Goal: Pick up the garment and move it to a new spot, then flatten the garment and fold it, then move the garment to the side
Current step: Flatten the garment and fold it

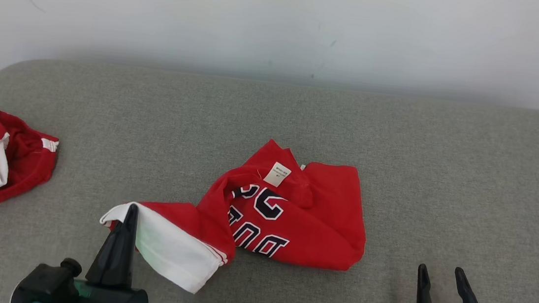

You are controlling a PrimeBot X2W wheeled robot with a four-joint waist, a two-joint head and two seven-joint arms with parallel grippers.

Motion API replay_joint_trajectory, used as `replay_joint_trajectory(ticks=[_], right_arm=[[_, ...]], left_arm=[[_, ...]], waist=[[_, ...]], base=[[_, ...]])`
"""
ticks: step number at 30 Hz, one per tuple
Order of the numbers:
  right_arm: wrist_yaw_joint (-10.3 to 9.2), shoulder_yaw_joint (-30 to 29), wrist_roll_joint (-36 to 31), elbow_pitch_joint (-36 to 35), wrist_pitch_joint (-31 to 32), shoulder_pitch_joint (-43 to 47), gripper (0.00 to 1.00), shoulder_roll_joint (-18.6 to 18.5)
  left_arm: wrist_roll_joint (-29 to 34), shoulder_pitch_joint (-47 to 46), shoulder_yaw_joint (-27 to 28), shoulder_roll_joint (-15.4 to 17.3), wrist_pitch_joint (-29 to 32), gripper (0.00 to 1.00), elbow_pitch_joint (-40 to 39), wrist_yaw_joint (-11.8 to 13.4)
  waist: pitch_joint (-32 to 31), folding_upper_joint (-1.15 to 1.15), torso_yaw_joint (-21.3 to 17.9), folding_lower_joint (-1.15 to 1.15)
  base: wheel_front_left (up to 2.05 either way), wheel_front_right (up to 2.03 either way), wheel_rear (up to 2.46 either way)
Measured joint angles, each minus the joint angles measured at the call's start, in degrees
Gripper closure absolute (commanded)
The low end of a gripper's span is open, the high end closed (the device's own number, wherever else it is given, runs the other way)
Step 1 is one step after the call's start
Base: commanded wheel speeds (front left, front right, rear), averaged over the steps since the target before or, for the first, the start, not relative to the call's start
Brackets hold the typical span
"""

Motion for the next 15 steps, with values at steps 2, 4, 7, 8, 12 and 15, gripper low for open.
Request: replay_joint_trajectory(ticks=[2, 4, 7, 8, 12, 15], right_arm=[[0.00, 0.02, 0.00, 0.08, 0.00, 0.14, 0.00, 0.00], [0.00, 0.12, 0.00, 0.21, 0.00, 0.23, 0.00, 0.01], [0.00, 0.36, 0.00, 0.30, 0.00, 0.01, 0.00, -0.01], [0.00, 0.46, 0.00, 0.31, 0.00, -0.26, 0.00, 0.01], [0.00, 0.92, 0.00, 0.29, 0.00, -1.55, 0.00, 0.02], [0.00, 1.18, 0.12, 0.26, 0.00, -2.80, 0.00, 0.00]], left_arm=[[0.00, 0.31, 0.03, 0.01, 0.00, 1.00, 0.02, 0.00], [0.00, 0.20, 0.11, 0.15, 0.00, 1.00, 0.04, 0.00], [0.13, -1.20, -0.54, 1.04, 0.00, 1.00, 0.45, 0.00], [0.18, -2.20, -1.00, 1.59, 0.00, 1.00, 0.75, 0.00], [0.44, -7.58, -3.00, 4.55, 0.01, 1.00, 2.66, 0.00], [-0.01, -12.86, -4.46, 7.15, 0.48, 1.00, 4.21, -0.01]], waist=[[-0.06, 0.00, 0.08, 0.00], [-0.15, 0.00, 0.16, 0.00], [-0.05, 0.00, 0.06, 0.00], [0.08, 0.00, -0.04, 0.00], [0.85, 0.00, -0.88, 0.00], [1.67, 0.00, -2.00, 0.00]], base=[[0.00, 0.00, 0.00], [0.00, 0.00, 0.00], [0.00, 0.00, 0.00], [0.00, 0.00, 0.00], [0.00, 0.00, 0.00], [0.00, 0.00, 0.00]])
